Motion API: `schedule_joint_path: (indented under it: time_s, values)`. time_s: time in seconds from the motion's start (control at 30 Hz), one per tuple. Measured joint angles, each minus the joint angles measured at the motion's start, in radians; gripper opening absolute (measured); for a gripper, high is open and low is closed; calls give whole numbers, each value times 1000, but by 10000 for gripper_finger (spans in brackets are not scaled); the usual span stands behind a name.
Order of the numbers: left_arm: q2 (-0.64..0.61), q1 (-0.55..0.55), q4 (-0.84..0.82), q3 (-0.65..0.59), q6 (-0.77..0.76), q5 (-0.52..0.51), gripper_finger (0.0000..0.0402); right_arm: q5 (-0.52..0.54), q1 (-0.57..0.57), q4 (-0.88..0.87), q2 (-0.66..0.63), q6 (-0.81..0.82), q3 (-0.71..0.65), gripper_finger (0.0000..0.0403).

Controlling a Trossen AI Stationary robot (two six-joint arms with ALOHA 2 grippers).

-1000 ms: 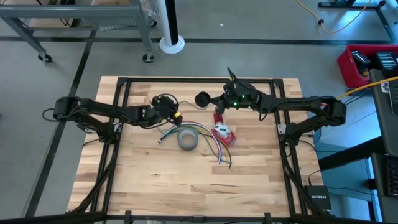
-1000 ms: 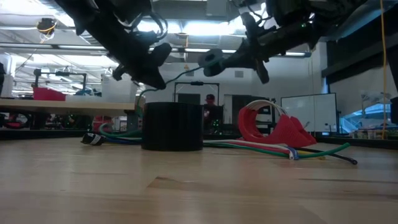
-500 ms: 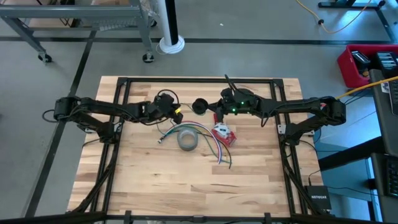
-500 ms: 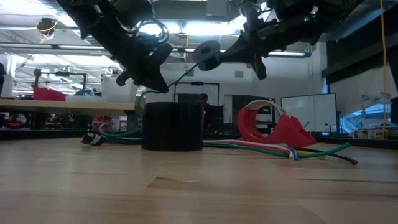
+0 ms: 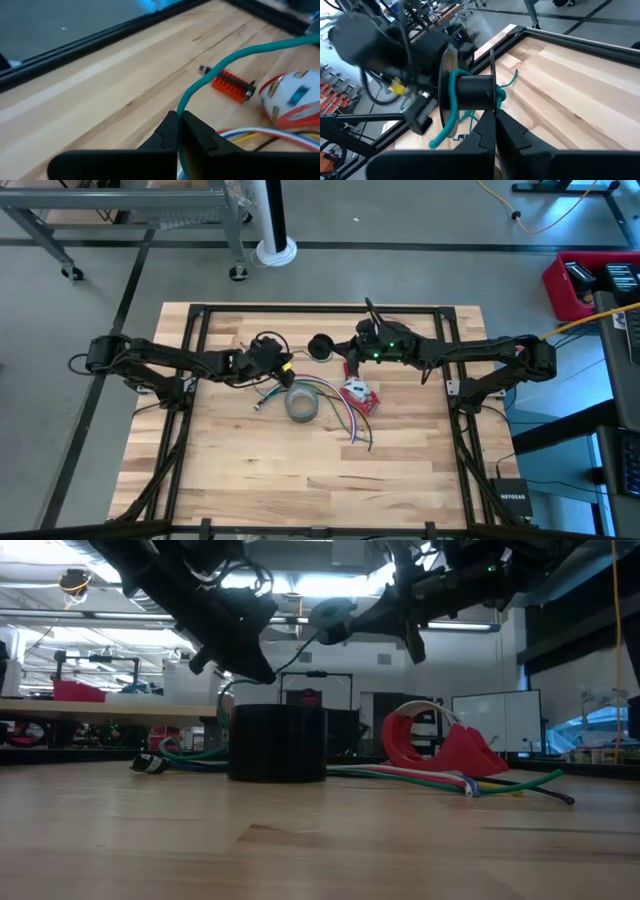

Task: Coil cords
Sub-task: Coil the green wire onto the black spool

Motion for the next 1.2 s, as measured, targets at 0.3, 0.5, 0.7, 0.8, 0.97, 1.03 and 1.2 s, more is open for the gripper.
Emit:
schedule_joint_path:
  time_s: [0.3, 0.5, 0.7, 0.8, 0.97, 1.03, 1.2]
  values:
    - [50, 2, -149, 0, -84, -12, 0, 0, -1, 33, 0, 0, 0, 3]
    - [50, 10, -146, 0, -65, -76, 0, 0, -1, -42, 0, 0, 0, 3]
    - [50, 64, -127, 0, -128, -88, 0, 0, -1, -123, 0, 0, 0, 3]
    - [50, 96, -75, 0, -168, -81, 0, 0, -1, -167, 0, 1, 0, 3]
    - [51, 142, -62, 52, -201, 38, 0, 3, -1, -204, 0, 1, 0, 3]
    - [51, 151, -65, 81, -210, 72, 0, 30, -1, -216, 1, 1, 0, 3]
    - [51, 153, -75, 153, -209, 99, 0, 106, -1, -263, 1, 1, 0, 3]
